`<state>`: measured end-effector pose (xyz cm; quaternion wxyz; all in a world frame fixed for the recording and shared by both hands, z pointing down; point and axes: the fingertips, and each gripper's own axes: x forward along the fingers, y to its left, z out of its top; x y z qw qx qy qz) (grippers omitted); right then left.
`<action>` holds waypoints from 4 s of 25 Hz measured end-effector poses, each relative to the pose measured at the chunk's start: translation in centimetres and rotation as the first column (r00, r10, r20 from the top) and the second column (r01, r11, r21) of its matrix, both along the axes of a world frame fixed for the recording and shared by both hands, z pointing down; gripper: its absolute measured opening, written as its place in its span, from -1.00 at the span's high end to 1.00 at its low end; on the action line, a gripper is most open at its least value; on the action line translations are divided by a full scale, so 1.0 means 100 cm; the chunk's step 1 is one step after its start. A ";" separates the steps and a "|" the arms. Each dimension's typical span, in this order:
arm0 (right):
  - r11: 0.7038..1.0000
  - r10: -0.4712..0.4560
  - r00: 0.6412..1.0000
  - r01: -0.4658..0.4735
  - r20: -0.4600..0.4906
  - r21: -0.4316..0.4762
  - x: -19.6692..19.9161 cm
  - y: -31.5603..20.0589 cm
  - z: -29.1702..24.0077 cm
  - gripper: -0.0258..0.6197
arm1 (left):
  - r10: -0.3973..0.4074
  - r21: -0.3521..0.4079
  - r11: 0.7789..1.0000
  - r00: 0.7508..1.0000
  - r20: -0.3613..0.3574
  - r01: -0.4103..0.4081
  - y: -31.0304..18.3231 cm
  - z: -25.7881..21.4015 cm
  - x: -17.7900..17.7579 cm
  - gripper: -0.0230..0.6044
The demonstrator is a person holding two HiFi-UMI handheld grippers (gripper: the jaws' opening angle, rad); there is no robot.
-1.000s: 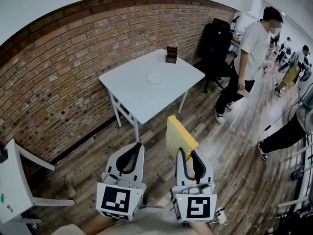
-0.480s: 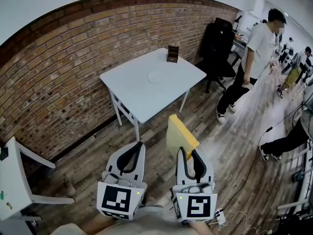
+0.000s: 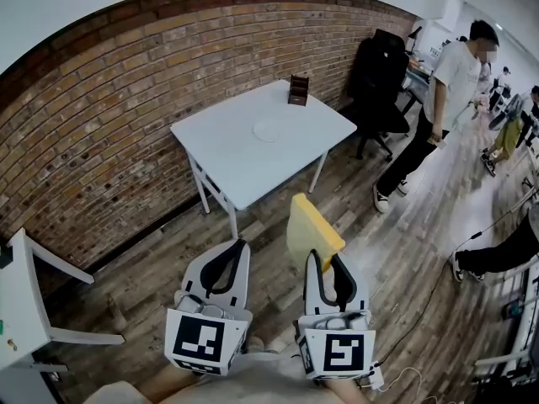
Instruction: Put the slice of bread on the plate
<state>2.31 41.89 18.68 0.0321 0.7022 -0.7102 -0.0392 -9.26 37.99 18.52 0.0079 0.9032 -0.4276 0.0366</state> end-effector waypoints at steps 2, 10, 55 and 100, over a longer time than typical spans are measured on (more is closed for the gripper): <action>1.000 -0.005 1.000 0.005 0.001 0.000 0.003 -0.002 0.002 0.58 | -0.009 -0.001 1.000 1.000 0.000 0.009 -0.001 0.002 0.001 0.90; 1.000 -0.020 1.000 0.020 0.003 -0.002 0.011 -0.011 0.005 0.58 | -0.041 -0.002 0.999 0.999 0.000 0.041 -0.010 0.006 0.003 0.90; 0.994 0.084 0.996 -0.086 -0.040 -0.062 0.032 -0.284 0.009 0.58 | 0.089 -0.058 0.994 0.996 -0.024 -0.090 -0.297 0.017 0.033 0.90; 0.987 0.027 1.000 -0.026 0.006 -0.159 0.076 -0.458 0.059 0.59 | 0.084 -0.143 0.986 0.996 0.006 -0.082 -0.470 0.066 0.090 0.90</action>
